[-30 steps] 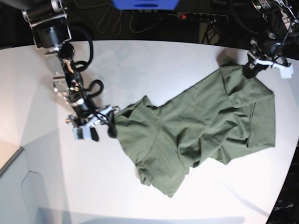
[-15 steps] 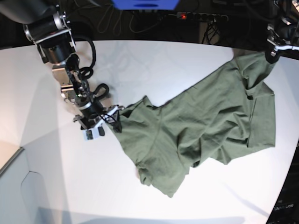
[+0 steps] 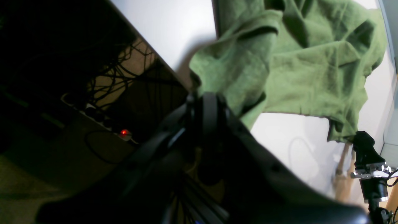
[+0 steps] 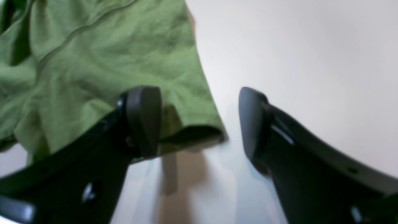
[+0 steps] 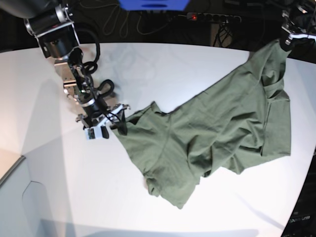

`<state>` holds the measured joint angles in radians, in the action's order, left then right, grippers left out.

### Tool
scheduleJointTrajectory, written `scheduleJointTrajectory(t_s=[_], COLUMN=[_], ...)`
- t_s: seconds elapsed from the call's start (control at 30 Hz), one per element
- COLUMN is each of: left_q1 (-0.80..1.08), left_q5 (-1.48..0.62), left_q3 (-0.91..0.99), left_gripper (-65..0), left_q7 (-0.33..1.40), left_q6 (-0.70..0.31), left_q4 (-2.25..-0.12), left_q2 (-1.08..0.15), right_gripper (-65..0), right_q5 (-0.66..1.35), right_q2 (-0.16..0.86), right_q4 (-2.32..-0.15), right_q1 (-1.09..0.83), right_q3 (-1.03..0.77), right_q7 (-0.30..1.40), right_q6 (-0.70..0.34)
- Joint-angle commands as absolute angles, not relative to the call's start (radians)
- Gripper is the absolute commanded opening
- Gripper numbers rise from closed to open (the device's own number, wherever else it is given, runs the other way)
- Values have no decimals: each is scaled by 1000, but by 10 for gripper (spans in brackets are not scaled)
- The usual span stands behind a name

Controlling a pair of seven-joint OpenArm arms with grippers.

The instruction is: Layout the t-shirt on the table in an organized manner, then fold the t-shirt properly

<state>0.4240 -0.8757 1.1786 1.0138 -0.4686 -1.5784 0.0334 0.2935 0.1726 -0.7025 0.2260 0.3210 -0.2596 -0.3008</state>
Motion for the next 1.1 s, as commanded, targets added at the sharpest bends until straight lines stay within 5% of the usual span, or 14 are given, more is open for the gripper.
scheduleJointTrajectory(t_s=[0.0,0.2,0.4,0.57,0.77,1.07], left_q1=[432,430,427,423,369,254], left_q5=[-897,-897,-897,-895,-894,-888], left_q3=[1185,1185,1185,1185,1185,1178], left_gripper=[-650,-650,-650,-650,-650,-650], left_q7=[1001,1000,997,995,995,1003], left_q6=[-481,-481,-481,-481,-473,-470], left_q4=[-1596,-1593,-1593,-1584,-1592,-1587], left_q2=[22,24,24,22,21,30], right_gripper=[-259,-307,-452,-650,-650,-650], right_q5=[291,291,291,291,295,294], right_q2=[173,171,171,179,246,326], right_q4=[-702,-700,-700,-697,-759,-1158], right_q1=[220,214,220,236,213,-56], right_q3=[321,329,401,404,295,18], right_q7=[-199,-200,-197,-196,-205,-194], right_q6=[-308,-311,-311,-311,-311,-311])
